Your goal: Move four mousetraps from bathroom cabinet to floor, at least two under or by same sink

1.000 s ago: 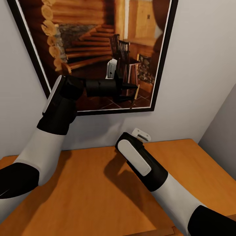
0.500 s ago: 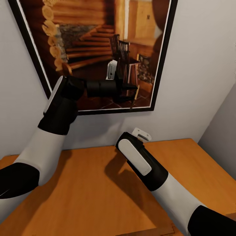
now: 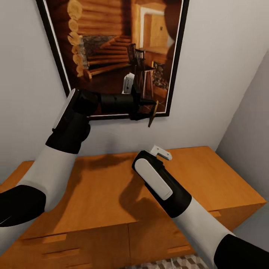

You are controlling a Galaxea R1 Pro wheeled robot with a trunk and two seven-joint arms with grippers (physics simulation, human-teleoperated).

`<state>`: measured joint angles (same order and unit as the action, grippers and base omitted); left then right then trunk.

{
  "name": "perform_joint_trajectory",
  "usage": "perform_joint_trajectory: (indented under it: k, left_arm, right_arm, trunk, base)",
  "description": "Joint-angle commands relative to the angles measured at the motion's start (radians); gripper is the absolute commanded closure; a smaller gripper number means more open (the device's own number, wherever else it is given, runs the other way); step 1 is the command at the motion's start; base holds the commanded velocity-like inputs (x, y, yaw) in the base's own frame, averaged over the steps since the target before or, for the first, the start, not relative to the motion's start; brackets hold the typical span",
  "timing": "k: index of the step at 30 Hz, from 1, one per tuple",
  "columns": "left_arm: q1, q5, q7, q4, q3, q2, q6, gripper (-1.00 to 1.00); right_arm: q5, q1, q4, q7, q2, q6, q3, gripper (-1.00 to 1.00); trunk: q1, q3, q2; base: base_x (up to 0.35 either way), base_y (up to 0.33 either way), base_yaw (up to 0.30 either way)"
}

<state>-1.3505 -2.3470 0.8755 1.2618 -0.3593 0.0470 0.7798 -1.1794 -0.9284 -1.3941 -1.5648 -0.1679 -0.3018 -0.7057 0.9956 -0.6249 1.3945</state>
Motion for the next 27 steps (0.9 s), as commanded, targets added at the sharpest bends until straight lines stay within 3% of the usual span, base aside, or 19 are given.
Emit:
perform_joint_trajectory:
  k: [1, 19, 21, 23, 27]
  left_arm:
    - [-0.001, -0.009, 0.011, -0.004, -0.001, 0.000, 0.003, 1.00]
    - [-0.001, -0.009, 0.011, -0.010, -0.010, 0.002, 0.004, 1.00]
    - [-0.001, -0.009, 0.011, -0.009, -0.014, 0.002, 0.004, 1.00]
    - [-0.001, 0.000, 0.011, -0.010, -0.039, 0.002, 0.004, 1.00]
    - [-0.001, 0.101, 0.010, -0.005, -0.120, 0.010, 0.004, 1.00]
  right_arm:
    - [-0.005, -0.001, 0.000, -0.006, 0.000, -0.009, -0.001, 1.00]
    - [-0.004, -0.001, 0.004, -0.006, 0.007, -0.009, -0.001, 1.00]
    - [-0.003, 0.000, 0.005, -0.006, 0.022, -0.009, 0.001, 1.00]
    - [-0.002, 0.002, 0.006, -0.006, 0.055, -0.009, 0.000, 1.00]
    - [-0.002, 0.003, 0.005, -0.006, 0.131, -0.006, -0.003, 1.00]
  trunk:
    - [-0.001, -0.001, 0.001]
    - [-0.001, -0.001, 0.001]
    - [-0.001, -0.001, 0.001]
    - [-0.001, -0.001, 0.001]
    - [-0.001, -0.001, 0.001]
  base:
    - [-0.335, 0.000, 0.000]
    - [-0.335, 0.000, 0.000]
    - [-0.335, 0.000, 0.000]
    - [-0.335, 0.000, 0.000]
    - [-0.335, 0.000, 0.000]
